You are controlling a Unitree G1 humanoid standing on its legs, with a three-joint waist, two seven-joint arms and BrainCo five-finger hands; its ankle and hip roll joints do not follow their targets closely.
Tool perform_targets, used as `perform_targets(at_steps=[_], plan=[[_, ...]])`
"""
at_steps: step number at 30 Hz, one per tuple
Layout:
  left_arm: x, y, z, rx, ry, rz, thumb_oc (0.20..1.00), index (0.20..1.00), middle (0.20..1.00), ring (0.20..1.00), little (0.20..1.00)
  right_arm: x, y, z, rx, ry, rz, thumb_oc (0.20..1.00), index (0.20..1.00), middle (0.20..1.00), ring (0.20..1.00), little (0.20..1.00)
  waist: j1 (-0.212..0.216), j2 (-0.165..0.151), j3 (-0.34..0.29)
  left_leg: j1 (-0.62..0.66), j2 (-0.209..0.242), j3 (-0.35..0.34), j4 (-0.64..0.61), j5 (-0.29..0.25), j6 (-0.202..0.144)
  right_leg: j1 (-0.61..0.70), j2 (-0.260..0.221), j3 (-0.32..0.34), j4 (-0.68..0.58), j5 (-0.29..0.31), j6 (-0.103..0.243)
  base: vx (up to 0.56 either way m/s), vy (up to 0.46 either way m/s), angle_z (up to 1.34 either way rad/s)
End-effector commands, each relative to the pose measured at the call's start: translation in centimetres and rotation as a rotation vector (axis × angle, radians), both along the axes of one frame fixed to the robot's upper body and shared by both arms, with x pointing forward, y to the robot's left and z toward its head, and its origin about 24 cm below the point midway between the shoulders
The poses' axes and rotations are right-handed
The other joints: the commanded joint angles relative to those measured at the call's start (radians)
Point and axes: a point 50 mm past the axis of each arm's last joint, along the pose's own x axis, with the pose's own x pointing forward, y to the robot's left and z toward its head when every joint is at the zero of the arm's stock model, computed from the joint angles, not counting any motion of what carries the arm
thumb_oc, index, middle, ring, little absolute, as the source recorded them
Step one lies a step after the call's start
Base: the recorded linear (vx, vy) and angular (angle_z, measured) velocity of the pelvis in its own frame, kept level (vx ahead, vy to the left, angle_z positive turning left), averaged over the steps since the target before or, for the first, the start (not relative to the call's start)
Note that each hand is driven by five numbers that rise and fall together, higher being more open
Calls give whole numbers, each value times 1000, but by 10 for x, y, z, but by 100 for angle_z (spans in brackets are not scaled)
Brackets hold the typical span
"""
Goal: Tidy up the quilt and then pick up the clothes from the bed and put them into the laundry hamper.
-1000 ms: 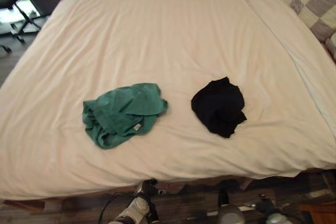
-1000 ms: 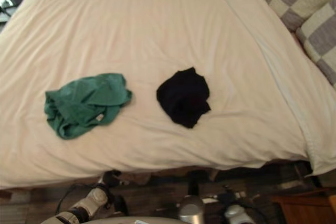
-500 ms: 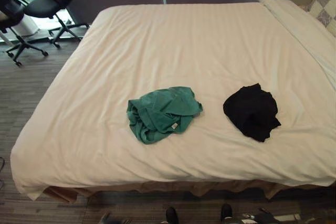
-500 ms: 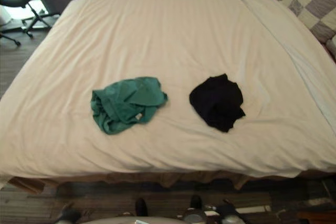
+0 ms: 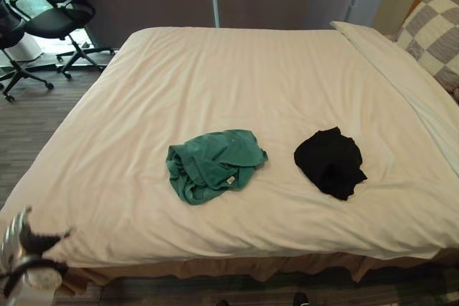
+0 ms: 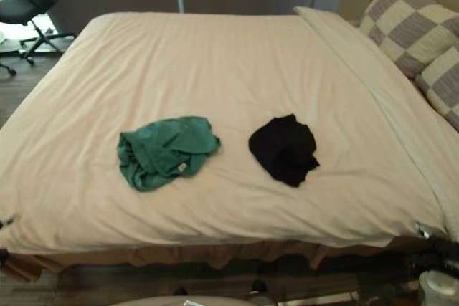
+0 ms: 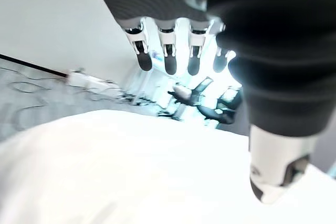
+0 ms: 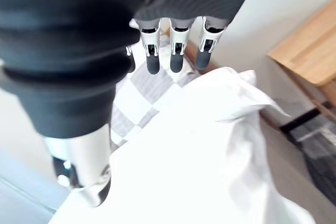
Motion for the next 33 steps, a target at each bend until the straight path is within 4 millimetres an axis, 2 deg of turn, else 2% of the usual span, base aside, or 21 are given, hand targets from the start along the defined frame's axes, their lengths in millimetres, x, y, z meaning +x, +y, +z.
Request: perform_targets(at_steps=[1, 2, 3, 4, 5, 7, 8, 9, 10, 11, 12, 13, 15, 17, 21, 22, 25, 27, 29, 30, 33], plan=[[38, -11, 49, 115, -207, -138, 1000, 1000, 1000, 1000, 1000, 57, 11, 58, -271, -90, 212, 1000, 1000, 1000, 1000, 1000, 4, -10, 46, 74, 64, 50, 1, -85, -56, 16, -25, 1, 15, -18, 27, 7, -36, -1], [38, -11, 50, 115, -208, -137, 1000, 1000, 1000, 1000, 1000, 58, 11, 59, -272, -90, 212, 1000, 1000, 1000, 1000, 1000, 3, -10, 45, 69, 64, 50, 1, -80, -56, 11, -24, 2, 14, -14, 25, 19, -56, 0], [60, -41, 55, 147, -192, -309, 1000, 1000, 1000, 1000, 1000, 78, 29, 76, -374, -93, 333, 1000, 1000, 1000, 1000, 1000, 6, -14, 46, 70, 67, 52, 1, -79, -57, 12, -22, 5, 10, -15, 24, 25, -47, -1], [73, -54, 74, 156, -276, -366, 1000, 1000, 1000, 1000, 1000, 88, 40, 89, -421, -107, 415, 1000, 1000, 1000, 1000, 1000, 4, -14, 49, 72, 69, 56, 1, -82, -58, 13, -21, 6, 9, -19, 26, 43, -60, -1], [80, -65, 84, 166, -303, -428, 1000, 1000, 1000, 1000, 1000, 94, 47, 98, -451, -120, 456, 1000, 1000, 1000, 1000, 1000, 7, -14, 53, 70, 71, 57, 1, -80, -59, 11, -21, 8, 8, -19, 26, 10, -46, 0], [90, -87, 100, 157, -350, -545, 1000, 1000, 1000, 1000, 1000, 107, 60, 104, -486, -110, 535, 1000, 1000, 1000, 1000, 1000, 13, -14, 62, 56, 74, 58, 1, -69, -60, 0, -21, 7, 5, -12, 24, -12, -54, -2], [98, -91, 119, 217, -384, -579, 1000, 1000, 1000, 1000, 1000, 116, 75, 112, -511, -125, 617, 1000, 1000, 1000, 1000, 1000, 3, -10, 65, 53, 77, 62, 1, -69, -64, -4, -22, 9, 6, -15, 25, -25, -36, -4], [98, -89, 108, 199, -288, -605, 1000, 1000, 1000, 1000, 1000, 120, 79, 117, -531, -140, 623, 1000, 1000, 1000, 1000, 1000, 10, -7, 78, 46, 75, 63, 1, -66, -64, -13, -22, 13, 7, -13, 26, -51, -33, 0], [100, -90, 109, 221, -306, -610, 1000, 1000, 1000, 1000, 1000, 127, 92, 133, -586, -175, 693, 1000, 1000, 1000, 1000, 1000, 5, -7, 85, 31, 77, 66, 1, -58, -64, -29, -23, 17, 6, -5, 24, -85, -16, 3], [109, -99, 102, 164, -293, -624, 1000, 1000, 1000, 1000, 1000, 133, 103, 134, -592, -192, 735, 1000, 1000, 1000, 1000, 1000, -2, -5, 94, 24, 77, 72, 1, -58, -65, -40, -22, 22, 7, -5, 26, -71, -16, -5], [110, -100, 102, 164, -295, -624, 1000, 1000, 1000, 1000, 1000, 133, 103, 134, -594, -194, 733, 1000, 1000, 1000, 1000, 1000, 0, -4, 92, 18, 78, 73, 1, -54, -64, -47, -21, 24, 6, -1, 25, -198, -8, -8], [133, -133, 93, 175, -264, -696, 1000, 1000, 1000, 1000, 1000, 148, 124, 145, -634, -250, 787, 1000, 1000, 1000, 1000, 1000, -15, -2, 132, -23, 82, 82, 1, -42, -62, -103, -20, 44, 12, 9, 25, -258, -8, -13], [153, -153, 106, 302, -257, -736, 1000, 1000, 1000, 1000, 1000, 159, 142, 165, -689, -321, 827, 1000, 1000, 1000, 1000, 1000, -24, -1, 174, -84, 84, 89, 1, -24, -60, -181, -18, 61, 29, 22, 27, -322, -5, -19], [164, -155, 116, 427, -221, -733, 1000, 1000, 1000, 1000, 1000, 161, 150, 180, -730, -375, 844, 1000, 1000, 1000, 1000, 1000, -28, -1, 195, -125, 89, 102, 1, -13, -62, -235, -18, 72, 43, 27, 31, -199, 7, -28], [183, -148, 123, 549, -122, -672, 1000, 1000, 1000, 1000, 1000, 162, 157, 197, -756, -451, 852, 1000, 1000, 1000, 1000, 1000, -39, -9, 236, -203, 97, 112, 1, 21, -72, -325, -26, 71, 70, 40, 29, -105, -28, -20], [187, -146, 123, 585, -88, -662, 200, 200, 200, 200, 200, 162, 158, 199, -749, -473, 850, 1000, 1000, 1000, 1000, 1000, -39, -10, 243, -219, 97, 114, 1, 26, -72, -342, -28, 73, 72, 44, 31, -61, -17, -13], [190, -135, 124, 722, 30, -643, 200, 200, 200, 200, 200, 165, 163, 211, -778, -519, 853, 1000, 1000, 1000, 1000, 1000, -40, -9, 253, -253, 99, 117, 1, 33, -72, -376, -30, 73, 66, 55, 36, -18, -4, -5], [187, -129, 119, 744, 74, -637, 200, 200, 200, 200, 200, 166, 164, 215, -797, -531, 848, 1000, 1000, 1000, 1000, 1000, -38, -8, 256, -260, 99, 119, 1, 33, -73, -386, -31, 73, 65, 57, 37, 4, -10, -5], [181, -124, 112, 745, 109, -647, 200, 200, 200, 200, 200, 168, 166, 219, -820, -533, 840, 1000, 1000, 1000, 1000, 1000, -27, -2, 259, -270, 98, 118, 1, 37, -75, -394, -35, 67, 65, 58, 35, 8, -34, -7], [173, -121, 105, 725, 113, -665, 200, 200, 200, 200, 200, 170, 165, 222, -838, -531, 822, 1000, 1000, 1000, 1000, 1000, -5, 3, 262, -275, 96, 110, 1, 38, -76, -396, -40, 60, 69, 55, 32, 14, -42, 2], [153, -108, 85, 622, 119, -662, 200, 200, 200, 200, 200, 182, 160, 224, -863, -472, 794, 1000, 1000, 1000, 1000, 1000, 26, 14, 270, -281, 91, 99, 1, 43, -80, -400, -47, 52, 76, 51, 25, 7, -30, 2]])
